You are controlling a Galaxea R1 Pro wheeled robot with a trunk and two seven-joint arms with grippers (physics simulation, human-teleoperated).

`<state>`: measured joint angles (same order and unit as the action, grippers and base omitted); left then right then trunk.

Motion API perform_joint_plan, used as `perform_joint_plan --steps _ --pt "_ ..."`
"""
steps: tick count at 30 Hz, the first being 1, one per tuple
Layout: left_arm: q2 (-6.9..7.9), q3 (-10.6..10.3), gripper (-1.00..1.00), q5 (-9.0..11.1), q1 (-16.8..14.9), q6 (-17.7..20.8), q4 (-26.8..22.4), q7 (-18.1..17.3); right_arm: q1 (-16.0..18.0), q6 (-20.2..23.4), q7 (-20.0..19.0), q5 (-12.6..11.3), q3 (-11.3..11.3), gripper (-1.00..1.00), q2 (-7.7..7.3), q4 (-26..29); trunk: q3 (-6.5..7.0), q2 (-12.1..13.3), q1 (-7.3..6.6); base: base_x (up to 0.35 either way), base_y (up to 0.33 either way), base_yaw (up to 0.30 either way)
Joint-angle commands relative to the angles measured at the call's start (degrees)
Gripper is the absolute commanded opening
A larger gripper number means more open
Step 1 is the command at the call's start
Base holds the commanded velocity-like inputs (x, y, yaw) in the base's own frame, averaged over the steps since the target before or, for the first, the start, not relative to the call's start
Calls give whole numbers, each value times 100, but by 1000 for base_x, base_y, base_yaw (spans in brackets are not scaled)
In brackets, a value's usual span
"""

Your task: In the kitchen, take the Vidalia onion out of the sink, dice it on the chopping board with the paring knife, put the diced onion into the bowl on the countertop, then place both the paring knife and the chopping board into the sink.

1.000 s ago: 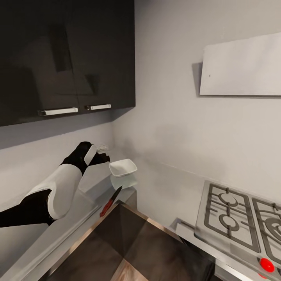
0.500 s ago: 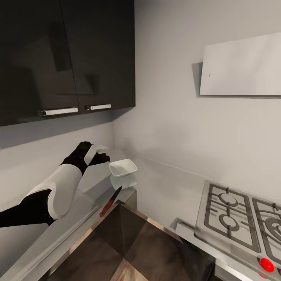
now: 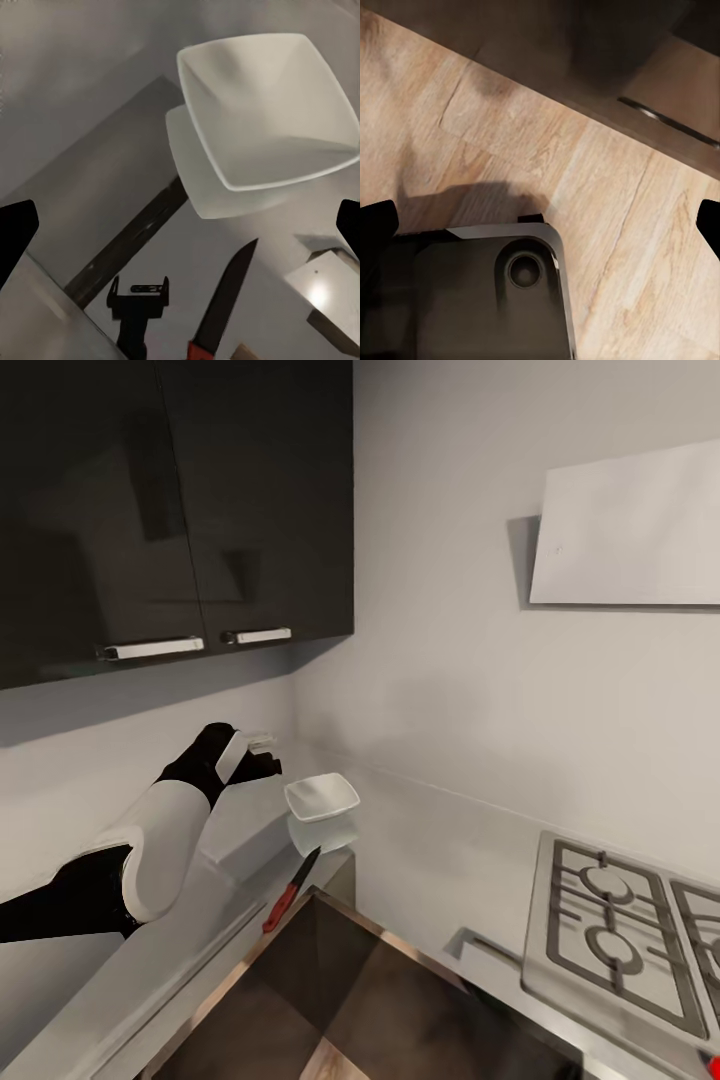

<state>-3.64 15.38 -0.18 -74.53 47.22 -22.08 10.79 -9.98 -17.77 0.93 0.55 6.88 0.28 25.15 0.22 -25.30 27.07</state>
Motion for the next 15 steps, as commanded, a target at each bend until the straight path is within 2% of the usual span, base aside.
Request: perform_joint_plan --steps 1,9,15 --pt "-6 32 100 0 0 22 -8 20 -4 -7 10 6 9 100 5 7 0 -2 3 59 39 0" --pt "-6 26 100 5 2 19 -7 20 -4 -7 12 6 15 100 7 7 0 -2 3 31 11 0" --pt "-6 26 100 9 6 22 -7 20 -4 -7 17 5 15 100 7 7 0 -2 3 236 0 0"
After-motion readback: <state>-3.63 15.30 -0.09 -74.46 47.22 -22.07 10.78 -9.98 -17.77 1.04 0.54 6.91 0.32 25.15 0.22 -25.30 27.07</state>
